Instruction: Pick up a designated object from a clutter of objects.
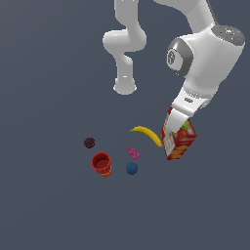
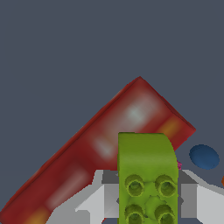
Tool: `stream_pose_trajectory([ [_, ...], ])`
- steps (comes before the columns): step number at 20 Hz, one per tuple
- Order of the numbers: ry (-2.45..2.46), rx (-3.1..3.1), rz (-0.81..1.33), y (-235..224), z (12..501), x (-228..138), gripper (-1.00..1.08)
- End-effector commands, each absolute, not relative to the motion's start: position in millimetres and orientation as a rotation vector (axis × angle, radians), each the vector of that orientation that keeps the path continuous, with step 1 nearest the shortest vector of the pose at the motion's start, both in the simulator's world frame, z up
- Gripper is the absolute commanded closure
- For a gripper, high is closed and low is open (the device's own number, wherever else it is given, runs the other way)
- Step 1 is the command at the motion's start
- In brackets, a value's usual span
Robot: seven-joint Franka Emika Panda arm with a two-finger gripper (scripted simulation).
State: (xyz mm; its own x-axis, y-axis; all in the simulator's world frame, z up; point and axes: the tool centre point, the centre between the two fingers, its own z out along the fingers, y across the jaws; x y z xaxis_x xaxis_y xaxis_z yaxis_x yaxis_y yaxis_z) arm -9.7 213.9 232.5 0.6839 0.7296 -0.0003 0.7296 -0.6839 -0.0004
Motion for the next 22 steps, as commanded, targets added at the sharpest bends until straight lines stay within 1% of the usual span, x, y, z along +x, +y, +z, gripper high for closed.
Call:
stream_pose_trajectory([
  [1, -1.249, -2.883, -0.001, 213, 237, -12, 1.08],
  [10, -1.249, -2.883, -0.001, 203, 276, -37, 1.08],
  [22, -1.249, -2.88, -0.001, 179, 373, -98, 1.08],
])
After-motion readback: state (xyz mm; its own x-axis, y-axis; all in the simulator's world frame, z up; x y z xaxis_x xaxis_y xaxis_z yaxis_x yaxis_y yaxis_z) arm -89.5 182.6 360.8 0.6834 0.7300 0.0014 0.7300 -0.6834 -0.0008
